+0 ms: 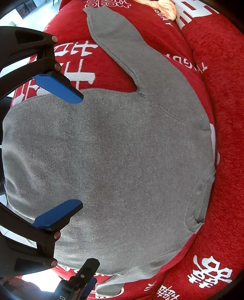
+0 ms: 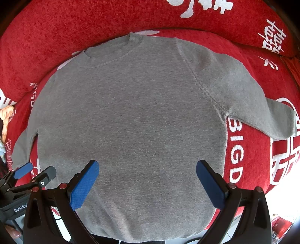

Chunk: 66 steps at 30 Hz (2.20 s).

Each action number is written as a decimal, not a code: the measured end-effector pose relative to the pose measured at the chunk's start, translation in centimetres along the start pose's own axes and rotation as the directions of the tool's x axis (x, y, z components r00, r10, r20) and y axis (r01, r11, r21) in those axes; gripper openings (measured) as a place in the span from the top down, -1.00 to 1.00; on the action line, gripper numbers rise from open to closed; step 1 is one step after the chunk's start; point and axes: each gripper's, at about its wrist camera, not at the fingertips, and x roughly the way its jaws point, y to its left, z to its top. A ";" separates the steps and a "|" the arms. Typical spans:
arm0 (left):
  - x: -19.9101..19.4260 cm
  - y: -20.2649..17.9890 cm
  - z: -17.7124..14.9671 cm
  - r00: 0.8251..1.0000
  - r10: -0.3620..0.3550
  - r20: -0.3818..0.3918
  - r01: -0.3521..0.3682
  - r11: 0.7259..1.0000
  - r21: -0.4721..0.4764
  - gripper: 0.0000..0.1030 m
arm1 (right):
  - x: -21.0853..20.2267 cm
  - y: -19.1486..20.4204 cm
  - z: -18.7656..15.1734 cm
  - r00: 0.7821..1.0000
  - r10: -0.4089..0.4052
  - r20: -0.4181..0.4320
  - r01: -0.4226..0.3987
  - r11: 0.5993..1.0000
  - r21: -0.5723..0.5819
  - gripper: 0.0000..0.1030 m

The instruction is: Fold small clothes

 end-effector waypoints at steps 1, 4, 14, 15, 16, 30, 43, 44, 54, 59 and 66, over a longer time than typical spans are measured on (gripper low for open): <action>0.0 0.0 0.0 1.000 -0.001 0.000 0.001 1.000 -0.001 -0.99 | 0.0 0.0 0.0 1.000 0.000 0.001 0.000 1.000 0.000 -1.00; 0.0 0.1 0.0 1.000 -0.002 0.001 0.002 1.000 -0.002 -0.99 | 0.2 0.2 0.1 1.000 0.001 0.003 -0.001 1.000 -0.002 -1.00; 0.1 0.3 0.0 1.000 -0.006 0.005 0.006 1.000 -0.003 -0.99 | 0.5 0.6 0.2 1.000 0.012 0.004 -0.012 1.000 -0.011 -1.00; 0.1 0.3 0.0 1.000 -0.006 0.005 0.006 1.000 -0.002 -0.99 | 0.5 0.6 0.2 1.000 0.016 0.008 -0.015 1.000 -0.011 -1.00; 0.1 0.3 0.0 1.000 -0.006 0.005 0.006 1.000 -0.002 -0.99 | 0.5 0.6 0.2 1.000 0.015 0.008 -0.015 1.000 -0.011 -1.00; 0.0 0.7 -0.2 1.000 -0.011 0.007 0.011 1.000 -0.011 -0.99 | 0.5 1.0 0.1 0.999 0.040 0.001 -0.040 0.999 -0.019 -1.00; 0.2 1.4 -0.1 0.999 -0.032 0.005 0.032 0.999 -0.014 -0.99 | 0.7 1.7 0.0 0.998 0.054 0.012 -0.054 0.998 -0.031 -1.00; 0.2 1.5 -0.1 0.999 -0.033 0.006 0.034 0.999 -0.015 -0.99 | 0.7 1.7 0.0 0.998 0.057 0.015 -0.056 0.998 -0.033 -1.00; 0.1 2.3 -0.2 0.997 -0.076 0.015 0.077 0.997 -0.031 -0.99 | 0.7 2.5 0.1 0.999 0.032 0.044 -0.029 0.998 -0.052 -1.00; -0.1 3.3 -0.1 0.993 -0.112 0.027 0.113 0.992 -0.057 -0.99 | 0.5 3.4 0.2 0.999 0.027 0.045 -0.024 0.997 -0.074 -1.00; -0.4 6.2 -0.2 0.977 -0.206 0.064 0.212 0.971 -0.113 -0.99 | 0.4 6.0 0.1 0.999 0.023 0.042 -0.018 0.993 -0.119 -1.00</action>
